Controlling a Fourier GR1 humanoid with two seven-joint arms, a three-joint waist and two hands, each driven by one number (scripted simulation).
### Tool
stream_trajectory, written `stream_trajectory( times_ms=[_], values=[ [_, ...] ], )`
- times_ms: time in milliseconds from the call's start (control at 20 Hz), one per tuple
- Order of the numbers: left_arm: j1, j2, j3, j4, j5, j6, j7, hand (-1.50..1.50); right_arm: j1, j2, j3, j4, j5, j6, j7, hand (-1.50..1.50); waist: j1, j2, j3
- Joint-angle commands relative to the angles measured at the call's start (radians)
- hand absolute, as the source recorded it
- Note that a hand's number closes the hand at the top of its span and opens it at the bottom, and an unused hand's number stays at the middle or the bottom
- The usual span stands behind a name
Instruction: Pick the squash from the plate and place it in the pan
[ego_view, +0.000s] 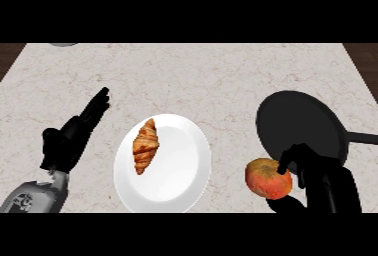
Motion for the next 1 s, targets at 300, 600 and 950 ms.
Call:
stream_trajectory(
  times_ms=[300, 600, 950],
  values=[
    [0.016, -0.007, 0.056, 0.021, -0.011, -0.061, -0.032, 0.0, -0.102, 0.024, -0.222, 0.457, -0.341, -0.133, -0.428, 1.5, 0.01, 0.0, -0.001],
    [-0.009, -0.034, 0.066, 0.01, -0.038, -0.068, 0.006, 0.0, -0.197, 0.089, -0.331, 0.747, -0.461, -0.13, -0.717, 1.5, 0.008, 0.0, -0.001],
    [0.016, -0.081, 0.083, -0.005, -0.089, -0.104, 0.013, 0.0, -0.323, 0.172, -0.47, 0.94, -0.442, -0.042, -0.836, 1.5, 0.005, -0.003, -0.002]
  ],
)
